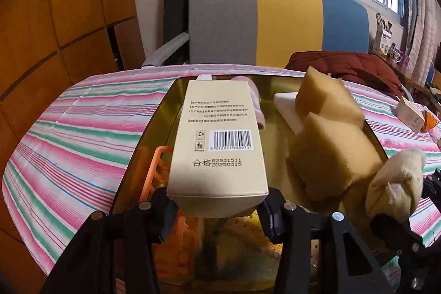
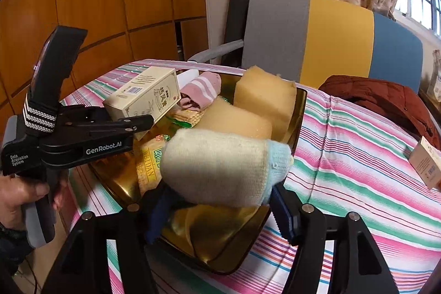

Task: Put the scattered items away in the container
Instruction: 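Lower the box and sock into the tray and open both tools, then move both tools from the tray back toward the remaining items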

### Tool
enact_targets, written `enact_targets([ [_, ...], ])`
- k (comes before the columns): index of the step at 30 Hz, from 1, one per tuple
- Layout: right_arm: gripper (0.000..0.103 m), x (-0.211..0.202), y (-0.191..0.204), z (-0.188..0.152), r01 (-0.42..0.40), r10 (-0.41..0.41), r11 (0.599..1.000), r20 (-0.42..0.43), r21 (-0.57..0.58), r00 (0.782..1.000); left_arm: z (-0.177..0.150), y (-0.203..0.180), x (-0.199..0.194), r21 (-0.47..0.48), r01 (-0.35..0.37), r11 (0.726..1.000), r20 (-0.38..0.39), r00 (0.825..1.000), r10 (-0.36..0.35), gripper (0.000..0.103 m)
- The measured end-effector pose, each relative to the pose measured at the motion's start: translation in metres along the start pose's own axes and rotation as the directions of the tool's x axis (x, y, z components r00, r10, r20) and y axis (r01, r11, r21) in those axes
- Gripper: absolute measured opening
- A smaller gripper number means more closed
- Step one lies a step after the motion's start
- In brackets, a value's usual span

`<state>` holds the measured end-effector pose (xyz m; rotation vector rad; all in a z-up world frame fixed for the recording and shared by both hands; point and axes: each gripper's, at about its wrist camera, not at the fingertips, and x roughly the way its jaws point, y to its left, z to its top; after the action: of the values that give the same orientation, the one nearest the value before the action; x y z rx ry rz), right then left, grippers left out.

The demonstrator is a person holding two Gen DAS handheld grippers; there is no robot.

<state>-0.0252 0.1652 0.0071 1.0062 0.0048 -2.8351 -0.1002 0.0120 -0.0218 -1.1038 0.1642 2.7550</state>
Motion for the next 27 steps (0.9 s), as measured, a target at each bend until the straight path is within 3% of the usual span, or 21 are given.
enact_targets([
  [4, 0.079, 0.0, 0.001, 0.0, -0.003, 0.003, 1.0, 0.002, 0.001, 1.0, -0.001, 0.002, 0.0, -0.012, -0.02, 1.0, -0.001, 1.0, 0.02, 0.05],
  [11, 0.085, -0.003, 0.001, -0.001, -0.016, 0.016, 1.0, 0.012, 0.019, 1.0, -0.004, 0.01, 0.002, -0.04, -0.057, 0.998, -0.005, 0.998, 0.056, 0.051],
  [27, 0.087, -0.028, -0.013, -0.007, -0.019, 0.012, 0.995, 0.071, 0.102, 0.997, -0.003, 0.008, -0.006, -0.036, -0.061, 0.998, 0.03, 0.998, 0.062, 0.056],
])
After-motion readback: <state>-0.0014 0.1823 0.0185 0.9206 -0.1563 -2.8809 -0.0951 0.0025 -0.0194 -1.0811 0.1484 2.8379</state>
